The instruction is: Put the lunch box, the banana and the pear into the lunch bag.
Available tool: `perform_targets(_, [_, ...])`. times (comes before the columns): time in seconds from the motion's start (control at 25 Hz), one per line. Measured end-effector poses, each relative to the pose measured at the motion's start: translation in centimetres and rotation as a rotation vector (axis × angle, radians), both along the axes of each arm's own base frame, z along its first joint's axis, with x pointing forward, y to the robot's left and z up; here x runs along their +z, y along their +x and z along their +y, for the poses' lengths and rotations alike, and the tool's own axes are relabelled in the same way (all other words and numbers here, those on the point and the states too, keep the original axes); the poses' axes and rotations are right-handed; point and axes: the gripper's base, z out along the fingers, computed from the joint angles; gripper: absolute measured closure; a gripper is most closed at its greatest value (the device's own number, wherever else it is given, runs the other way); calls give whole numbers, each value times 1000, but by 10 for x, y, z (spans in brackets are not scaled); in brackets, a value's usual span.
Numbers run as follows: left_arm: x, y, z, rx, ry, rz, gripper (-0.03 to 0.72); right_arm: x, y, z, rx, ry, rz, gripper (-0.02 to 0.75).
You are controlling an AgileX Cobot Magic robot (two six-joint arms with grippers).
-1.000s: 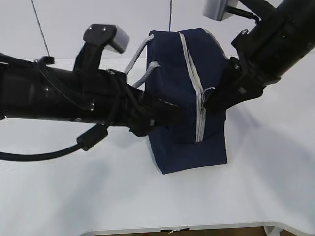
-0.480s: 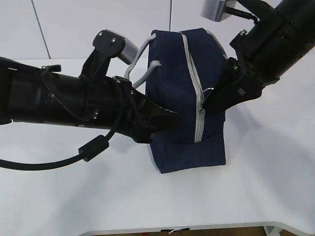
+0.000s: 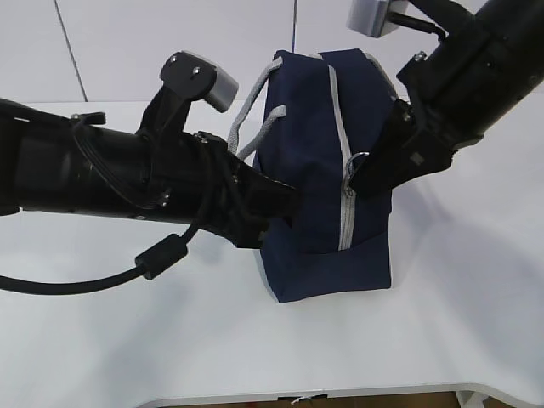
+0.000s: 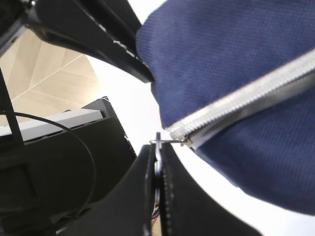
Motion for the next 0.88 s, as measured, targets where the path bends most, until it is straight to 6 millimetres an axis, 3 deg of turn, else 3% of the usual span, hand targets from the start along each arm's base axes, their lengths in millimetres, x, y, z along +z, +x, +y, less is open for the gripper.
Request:
perform_targets(0.24, [0,0,0,0,0,0,705,4,1,-1,-19,-7,-5,720])
perform_targets(0.6, [0,0,0,3,-4,2,706,33,9,-2,-174,-2,-13,720])
perform_targets(0.88, [0,0,0,4,-5,2,706,35,9,-2,-325,27,81,720])
